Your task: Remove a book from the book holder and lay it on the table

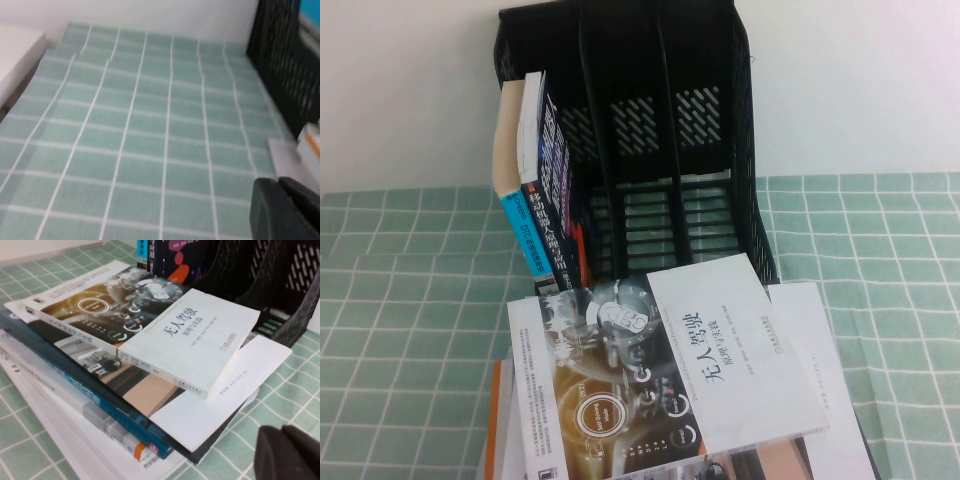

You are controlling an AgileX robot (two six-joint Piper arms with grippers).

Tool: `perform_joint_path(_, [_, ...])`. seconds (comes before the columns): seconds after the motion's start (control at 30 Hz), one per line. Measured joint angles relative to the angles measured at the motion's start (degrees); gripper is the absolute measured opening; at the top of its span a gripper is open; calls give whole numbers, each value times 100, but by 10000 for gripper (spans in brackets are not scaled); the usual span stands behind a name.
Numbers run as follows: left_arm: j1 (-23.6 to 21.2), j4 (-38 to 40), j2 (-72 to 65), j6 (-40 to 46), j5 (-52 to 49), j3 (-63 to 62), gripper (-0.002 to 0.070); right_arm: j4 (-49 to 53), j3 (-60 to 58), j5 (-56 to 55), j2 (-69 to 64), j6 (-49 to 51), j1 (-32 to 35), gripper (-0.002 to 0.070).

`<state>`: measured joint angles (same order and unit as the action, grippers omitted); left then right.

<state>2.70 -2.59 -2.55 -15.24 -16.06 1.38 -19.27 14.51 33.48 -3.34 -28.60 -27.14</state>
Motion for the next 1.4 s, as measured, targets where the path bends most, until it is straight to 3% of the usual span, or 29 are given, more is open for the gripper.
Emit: perform_joint_path(1.4, [0,-152,323,105,-327,0,-3,112,-19,-93,0,-8,0,-1])
